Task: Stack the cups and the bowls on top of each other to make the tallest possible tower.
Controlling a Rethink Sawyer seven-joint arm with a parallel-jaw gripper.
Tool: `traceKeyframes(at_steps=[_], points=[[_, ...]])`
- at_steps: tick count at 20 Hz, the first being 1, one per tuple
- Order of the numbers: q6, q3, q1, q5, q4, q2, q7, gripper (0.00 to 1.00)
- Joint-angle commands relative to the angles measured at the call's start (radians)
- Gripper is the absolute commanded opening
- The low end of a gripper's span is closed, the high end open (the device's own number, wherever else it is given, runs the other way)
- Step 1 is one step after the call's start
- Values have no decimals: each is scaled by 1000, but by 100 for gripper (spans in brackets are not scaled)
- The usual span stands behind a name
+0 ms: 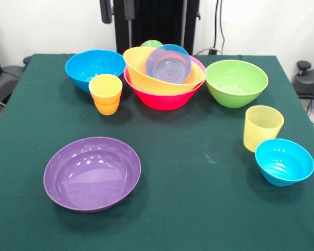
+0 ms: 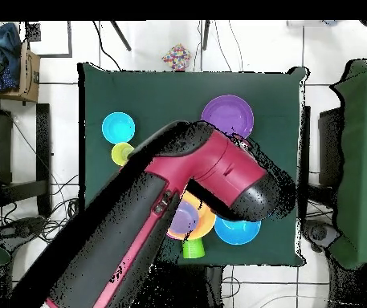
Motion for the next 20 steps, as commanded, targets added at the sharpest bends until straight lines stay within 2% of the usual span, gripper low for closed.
traceKeyframes(at_steps=[1,12,15,20], points=[[-167,-13,-19,-25,-27,33,372,100],[-175,-46,-7,36,-27,67,332,100],[-153,-36,2,50,10,65,253,100],[-79,29,-18,132,71,43,141,100]])
